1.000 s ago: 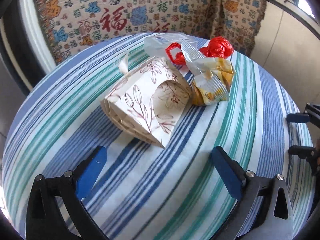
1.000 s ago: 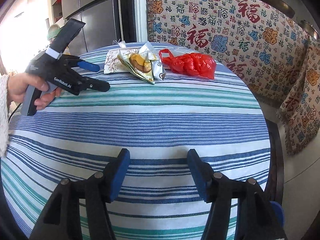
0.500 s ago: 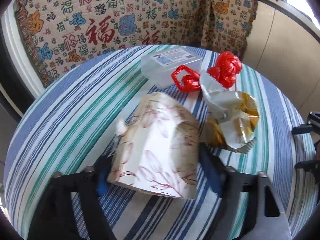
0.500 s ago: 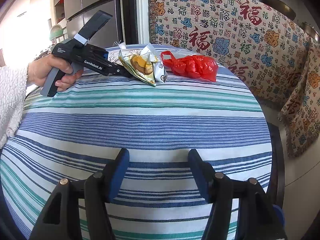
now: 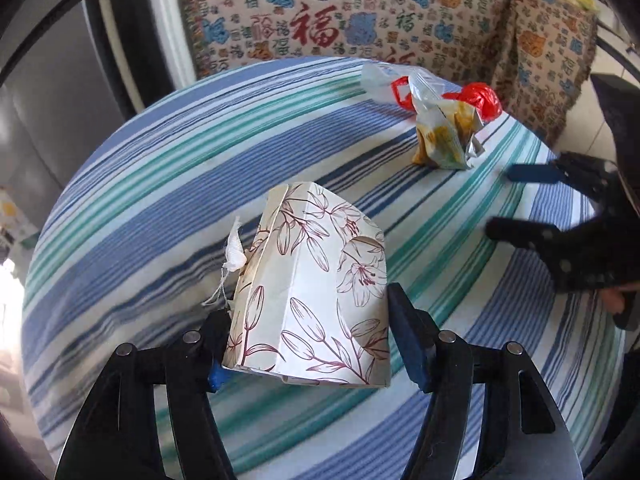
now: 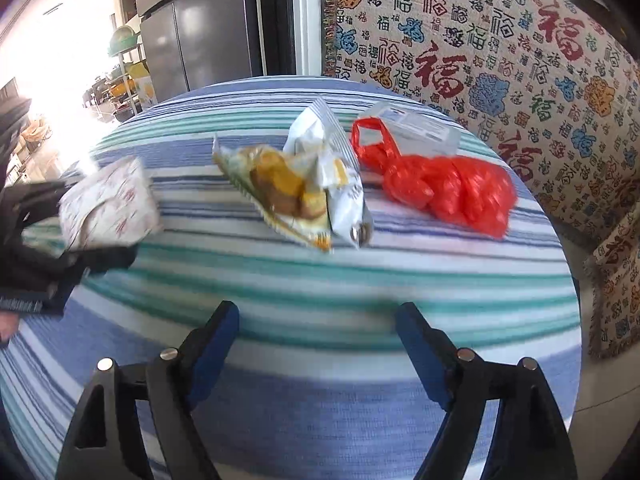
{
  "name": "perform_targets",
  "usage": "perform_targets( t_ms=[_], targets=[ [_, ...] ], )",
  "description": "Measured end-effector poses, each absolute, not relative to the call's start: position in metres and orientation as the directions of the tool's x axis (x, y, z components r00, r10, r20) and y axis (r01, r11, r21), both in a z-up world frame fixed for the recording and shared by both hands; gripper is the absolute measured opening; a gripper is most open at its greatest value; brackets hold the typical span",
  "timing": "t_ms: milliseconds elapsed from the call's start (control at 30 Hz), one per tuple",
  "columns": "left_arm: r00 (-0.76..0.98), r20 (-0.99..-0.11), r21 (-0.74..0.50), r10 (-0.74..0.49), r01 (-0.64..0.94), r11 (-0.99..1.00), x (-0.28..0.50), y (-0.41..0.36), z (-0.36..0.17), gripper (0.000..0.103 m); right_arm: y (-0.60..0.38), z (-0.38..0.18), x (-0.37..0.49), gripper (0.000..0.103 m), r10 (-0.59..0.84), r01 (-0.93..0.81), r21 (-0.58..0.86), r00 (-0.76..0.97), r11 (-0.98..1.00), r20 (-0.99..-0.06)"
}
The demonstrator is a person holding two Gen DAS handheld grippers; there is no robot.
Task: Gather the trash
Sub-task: 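Grasp the floral paper wrapper with the left tool while the right tool grasps the snack bag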
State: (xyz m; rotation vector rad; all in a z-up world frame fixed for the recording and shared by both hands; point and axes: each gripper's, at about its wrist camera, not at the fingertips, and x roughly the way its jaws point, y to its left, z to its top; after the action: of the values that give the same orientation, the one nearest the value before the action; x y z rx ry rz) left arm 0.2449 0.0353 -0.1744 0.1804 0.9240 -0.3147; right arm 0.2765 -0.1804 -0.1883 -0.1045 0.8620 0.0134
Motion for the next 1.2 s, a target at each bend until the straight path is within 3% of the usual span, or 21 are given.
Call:
perform_targets(
  t_ms=[200,233,267,333,633,767,800,967,1200],
  targets=[
    [0.617,-0.774,0.005,-0.142,0.230,0.973,0.224,0.040,-0.177,0.069,-0.175,-0.186,0.325,0.080,-0.058,0.002,-0.075,0.661,0.997,-0.749],
    [0.619,-0.773,0.010,-0.136,0.226,0.974,0.223,0.039,-0.177,0.069,-0.177,-0.187,0.325,0.062,-0.054,0.016,-0.059,0.672,0.998,-0.739],
    [0.619,-0.773,0.005,-0.137,0.223,0.975,0.223,0.039,-0.177,0.069,-0.178,-0.185,0.324,0.052,-0.050,0.021,-0.048,0.685,0.999,-0.726],
    [0.618,-0.773,-0.002,-0.143,0.223,0.975,0.224,0.041,-0.177,0.069,-0.182,-0.184,0.317,0.045,-0.048,0.045,-0.024,0.686,0.999,-0.726],
    [0.620,-0.773,-0.037,-0.132,0.164,0.986,0.204,0.036,-0.176,0.070,-0.171,-0.186,0.203,0.045,-0.084,0.012,-0.099,0.642,0.995,-0.762],
    [0.613,-0.783,0.000,-0.107,0.172,0.985,0.205,0.025,-0.180,0.090,-0.160,-0.198,0.180,0.056,-0.133,0.019,-0.164,0.680,0.986,-0.722],
    [0.609,-0.786,0.007,-0.102,0.173,0.985,0.204,0.023,-0.181,0.092,-0.159,-0.198,0.181,0.068,-0.142,0.028,-0.170,0.686,0.985,-0.714],
    [0.599,-0.795,0.010,-0.099,0.175,0.984,0.204,0.022,-0.184,0.101,-0.174,-0.198,0.183,0.070,-0.095,0.054,-0.080,0.687,0.995,-0.720],
    [0.594,-0.798,0.014,-0.101,0.186,0.982,0.206,0.021,-0.184,0.103,-0.172,-0.201,0.182,0.071,-0.099,0.056,-0.084,0.693,0.995,-0.715]
  ],
)
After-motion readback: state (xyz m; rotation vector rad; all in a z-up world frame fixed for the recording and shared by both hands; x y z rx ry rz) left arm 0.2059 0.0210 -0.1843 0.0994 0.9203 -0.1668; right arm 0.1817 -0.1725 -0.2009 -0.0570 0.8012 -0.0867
